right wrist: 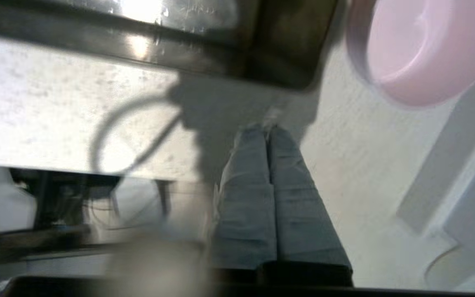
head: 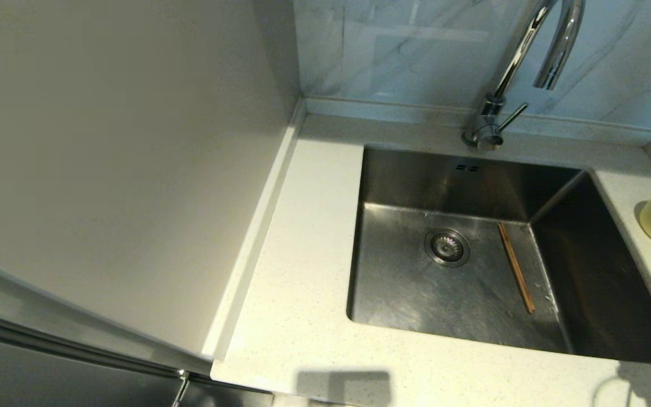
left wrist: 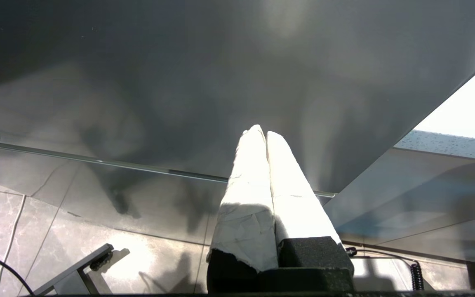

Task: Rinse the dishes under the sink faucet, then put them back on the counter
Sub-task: Put the chopsticks back to the table from the sink

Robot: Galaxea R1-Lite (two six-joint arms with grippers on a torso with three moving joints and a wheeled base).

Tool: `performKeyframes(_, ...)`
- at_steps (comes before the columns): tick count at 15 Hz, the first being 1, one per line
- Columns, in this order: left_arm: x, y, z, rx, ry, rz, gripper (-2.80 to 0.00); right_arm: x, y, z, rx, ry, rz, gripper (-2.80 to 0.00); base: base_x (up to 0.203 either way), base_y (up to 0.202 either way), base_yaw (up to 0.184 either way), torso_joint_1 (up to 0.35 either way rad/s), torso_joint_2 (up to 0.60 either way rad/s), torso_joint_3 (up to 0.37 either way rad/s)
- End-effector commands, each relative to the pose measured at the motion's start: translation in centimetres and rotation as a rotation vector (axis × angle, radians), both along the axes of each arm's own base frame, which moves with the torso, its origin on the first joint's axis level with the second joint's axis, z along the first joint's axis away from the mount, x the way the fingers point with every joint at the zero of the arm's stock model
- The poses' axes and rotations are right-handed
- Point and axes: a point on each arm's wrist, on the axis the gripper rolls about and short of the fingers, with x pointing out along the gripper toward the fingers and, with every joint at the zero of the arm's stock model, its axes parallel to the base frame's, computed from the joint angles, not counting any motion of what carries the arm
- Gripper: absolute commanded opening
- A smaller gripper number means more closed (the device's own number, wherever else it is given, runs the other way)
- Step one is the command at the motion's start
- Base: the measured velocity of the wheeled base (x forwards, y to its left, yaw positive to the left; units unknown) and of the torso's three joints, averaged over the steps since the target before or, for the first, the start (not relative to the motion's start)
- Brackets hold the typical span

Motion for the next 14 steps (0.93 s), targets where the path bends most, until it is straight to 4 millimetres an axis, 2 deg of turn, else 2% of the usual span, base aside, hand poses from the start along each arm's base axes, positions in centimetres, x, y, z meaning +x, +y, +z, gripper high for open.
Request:
performKeyframes(1,0.0,0.0,0.0,0.0,-0.003,0.0,-2.8,-0.1,0.4,0.5,0.018,0.113,-0.035,-2.8,0.0,0.0,0.0,0.0,0.0,0.0)
performKeyframes(3,0.0,0.0,0.0,0.0,-0.003,0.0,-2.8,0.5,0.5,0.4,-0.036,0.25,-0.106,-2.8,0.0,0.0,0.0,0.0,0.0,0.0)
performKeyframes(7,0.0,0.0,0.0,0.0,-0.003,0.0,-2.8,1.2,0.7,-0.5,-0.012,0.356,-0.11,-2.8,0.0,0.0,0.0,0.0,0.0,0.0)
performKeyframes(12,0.0,0.0,0.0,0.0,-0.003,0.0,-2.8,2.4,0.9,-0.9,-0.033,0.395,-0.032,-2.8,0.0,0.0,0.0,0.0,0.0,0.0)
performKeyframes(14,0.0,0.0,0.0,0.0,-0.003,0.0,-2.8,3.7,1.1,-0.8,-0.031,0.32,0.014,-2.8,0.0,0.0,0.0,0.0,0.0,0.0)
